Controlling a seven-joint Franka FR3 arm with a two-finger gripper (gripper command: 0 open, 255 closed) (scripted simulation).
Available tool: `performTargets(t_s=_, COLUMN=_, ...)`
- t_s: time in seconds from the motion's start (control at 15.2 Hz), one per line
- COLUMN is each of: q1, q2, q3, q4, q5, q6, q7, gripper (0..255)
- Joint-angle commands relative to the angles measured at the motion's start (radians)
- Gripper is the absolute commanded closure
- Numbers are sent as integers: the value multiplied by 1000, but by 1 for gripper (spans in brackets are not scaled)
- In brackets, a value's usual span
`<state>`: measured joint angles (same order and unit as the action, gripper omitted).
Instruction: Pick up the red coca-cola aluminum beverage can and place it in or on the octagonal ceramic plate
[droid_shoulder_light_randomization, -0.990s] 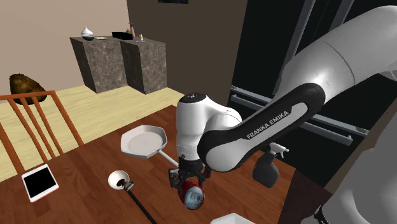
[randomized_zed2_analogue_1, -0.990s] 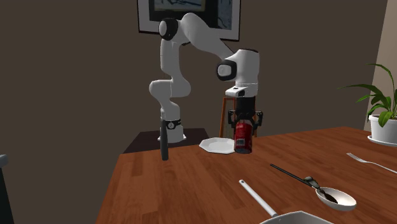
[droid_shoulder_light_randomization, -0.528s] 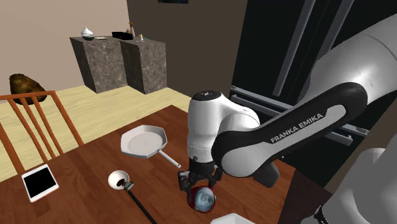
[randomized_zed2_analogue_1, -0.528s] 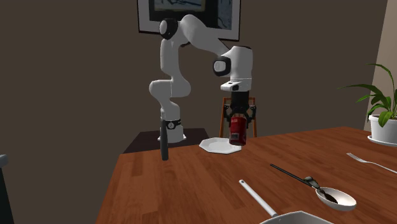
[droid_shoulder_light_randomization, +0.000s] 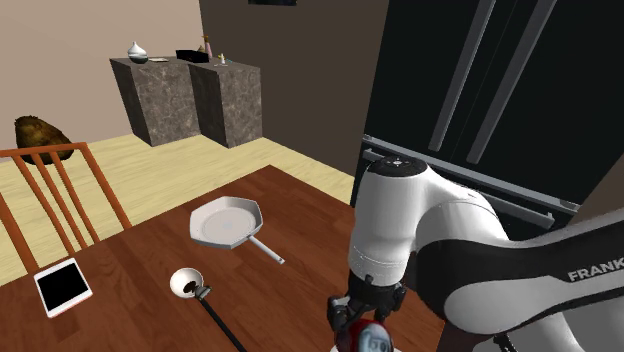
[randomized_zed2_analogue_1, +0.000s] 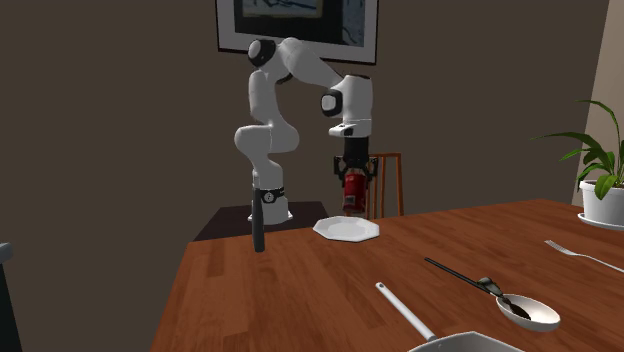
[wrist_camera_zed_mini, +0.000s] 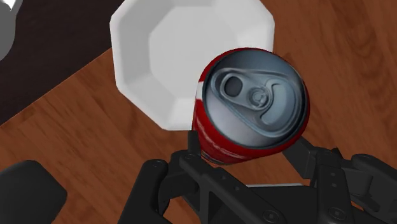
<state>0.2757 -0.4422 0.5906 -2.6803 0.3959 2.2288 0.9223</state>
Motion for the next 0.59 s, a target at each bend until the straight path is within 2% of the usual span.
performTargets(t_s=0.0, q1=45, q2=-84, q3=-7, q4=-51, q5=44, q6=-32, q7=1, gripper=255)
performTargets(t_s=0.13, q1=111, q2=-199, q3=-14, q4=-116, q5=93, q6=-84, q7=15, gripper=255)
performTargets(t_s=0.53, q1=109, q2=-123, q3=22, q4=-155, q5=115, q6=31, q7=9, gripper=255)
